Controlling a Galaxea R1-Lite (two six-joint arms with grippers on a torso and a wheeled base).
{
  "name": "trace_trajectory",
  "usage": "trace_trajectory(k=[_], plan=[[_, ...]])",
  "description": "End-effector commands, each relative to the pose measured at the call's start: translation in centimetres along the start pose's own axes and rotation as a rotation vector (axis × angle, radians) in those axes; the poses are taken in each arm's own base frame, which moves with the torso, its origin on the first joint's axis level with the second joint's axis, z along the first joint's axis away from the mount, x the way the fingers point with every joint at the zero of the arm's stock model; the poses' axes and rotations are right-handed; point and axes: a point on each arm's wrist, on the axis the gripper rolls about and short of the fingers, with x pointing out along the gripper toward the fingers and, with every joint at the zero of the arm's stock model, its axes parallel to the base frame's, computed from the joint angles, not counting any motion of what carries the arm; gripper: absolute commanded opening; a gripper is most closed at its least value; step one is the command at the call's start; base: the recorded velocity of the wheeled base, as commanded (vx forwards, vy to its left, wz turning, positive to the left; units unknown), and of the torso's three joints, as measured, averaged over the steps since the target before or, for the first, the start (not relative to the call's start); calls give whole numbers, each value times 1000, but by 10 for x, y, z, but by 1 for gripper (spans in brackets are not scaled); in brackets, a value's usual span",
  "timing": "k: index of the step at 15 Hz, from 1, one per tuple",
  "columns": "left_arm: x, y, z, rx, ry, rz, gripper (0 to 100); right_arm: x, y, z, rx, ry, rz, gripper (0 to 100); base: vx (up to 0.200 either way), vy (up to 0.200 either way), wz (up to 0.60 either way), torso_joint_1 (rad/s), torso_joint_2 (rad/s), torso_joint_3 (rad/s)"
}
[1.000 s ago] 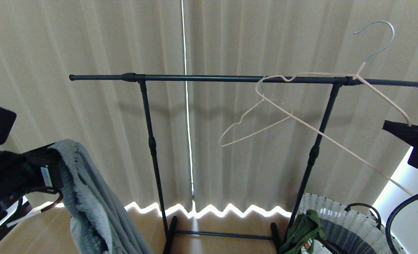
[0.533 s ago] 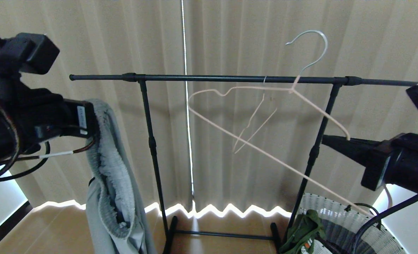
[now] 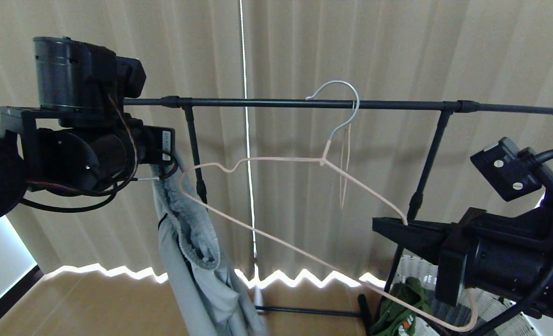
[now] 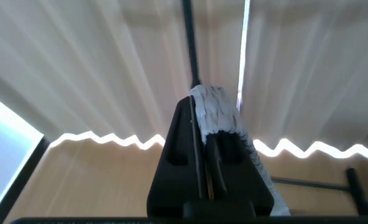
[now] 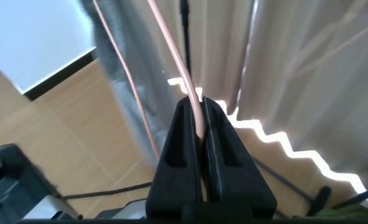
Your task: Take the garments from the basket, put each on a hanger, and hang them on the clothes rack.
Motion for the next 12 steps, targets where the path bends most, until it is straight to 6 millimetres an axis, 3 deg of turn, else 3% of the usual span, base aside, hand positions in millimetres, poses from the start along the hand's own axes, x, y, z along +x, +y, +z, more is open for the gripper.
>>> trace_trajectory(k=[1, 4, 6, 12], plan=[[5, -4, -4, 13, 11, 0, 0, 5, 4, -2, -8, 19, 11, 0, 0, 0, 0, 0, 0, 0], [4, -4, -4, 8, 10, 6, 0, 9, 4, -3, -12, 28, 11, 0, 0, 0, 0, 0, 0, 0], [3, -2, -4, 7, 11, 48, 0, 41, 8, 2, -13, 59, -17, 0, 0, 0, 0, 0, 0, 0], [-1, -8, -9, -29, 25, 82, 0, 91, 19, 25, 9, 21, -57, 0, 0, 0, 0, 0, 0, 0]])
